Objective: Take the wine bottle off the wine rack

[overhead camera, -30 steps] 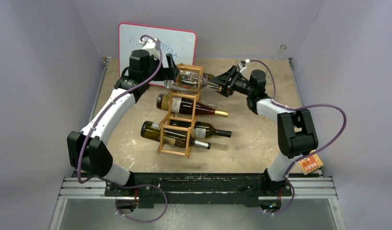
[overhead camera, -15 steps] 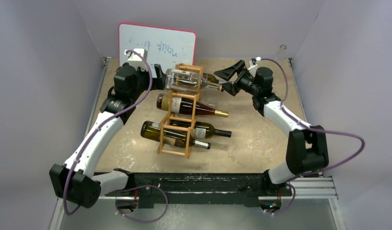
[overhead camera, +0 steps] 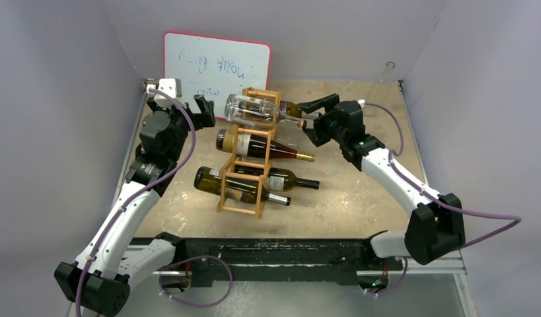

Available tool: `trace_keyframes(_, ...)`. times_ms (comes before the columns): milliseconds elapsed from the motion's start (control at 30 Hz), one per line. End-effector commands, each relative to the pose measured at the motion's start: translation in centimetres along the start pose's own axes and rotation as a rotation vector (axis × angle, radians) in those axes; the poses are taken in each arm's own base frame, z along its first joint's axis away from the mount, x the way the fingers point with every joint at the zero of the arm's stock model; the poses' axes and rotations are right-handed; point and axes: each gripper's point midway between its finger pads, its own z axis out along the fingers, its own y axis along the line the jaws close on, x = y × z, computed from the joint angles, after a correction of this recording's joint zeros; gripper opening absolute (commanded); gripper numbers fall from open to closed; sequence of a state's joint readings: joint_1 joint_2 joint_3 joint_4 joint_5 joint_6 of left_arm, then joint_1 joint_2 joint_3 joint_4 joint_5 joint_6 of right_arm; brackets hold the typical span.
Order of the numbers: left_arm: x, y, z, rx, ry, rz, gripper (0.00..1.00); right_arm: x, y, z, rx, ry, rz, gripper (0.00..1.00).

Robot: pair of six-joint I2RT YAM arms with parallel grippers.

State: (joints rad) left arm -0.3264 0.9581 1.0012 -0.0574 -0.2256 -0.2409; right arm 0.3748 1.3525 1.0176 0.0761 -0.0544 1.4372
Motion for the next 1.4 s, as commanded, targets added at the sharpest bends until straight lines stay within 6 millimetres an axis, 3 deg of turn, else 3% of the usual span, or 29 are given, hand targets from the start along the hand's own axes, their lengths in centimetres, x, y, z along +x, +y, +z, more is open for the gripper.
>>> trace_keyframes(0,-0.9,-0.6,0.2,0.009,-0.044,0.021,1.00,-2.2,0.0,-0.5,0.038,-0.168,0.125,1.00)
trace_keyframes(100,-0.5,-1.3,0.2,0.020,-0.035,0.039,1.00,-2.6,0.1,-0.7,0.046,-0.191,0.109,1.00)
trace_keyframes(400,0.6,-1.6,0.7,0.023,-0.007,0.049,1.00,0.2,1.0,0.9,-0.006,-0.113,0.180,0.98)
trace_keyframes(633,1.2,-1.4,0.9,0.015,0.006,0.063,1.00,1.9,1.1,2.0,-0.020,-0.067,0.296,0.88)
trace_keyframes(1000,2.0,-2.3,1.0,0.046,0.024,0.090,1.00,1.3,1.0,3.8,-0.039,-0.107,0.366,0.68)
trace_keyframes(1133,2.1,-2.1,0.8,0.024,0.021,0.108,1.00,1.2,0.7,4.2,-0.054,-0.110,0.391,0.56)
trace_keyframes(1367,2.3,-2.6,0.5,0.028,0.024,0.122,1.00,1.8,1.0,5.1,-0.056,-0.094,0.396,0.56)
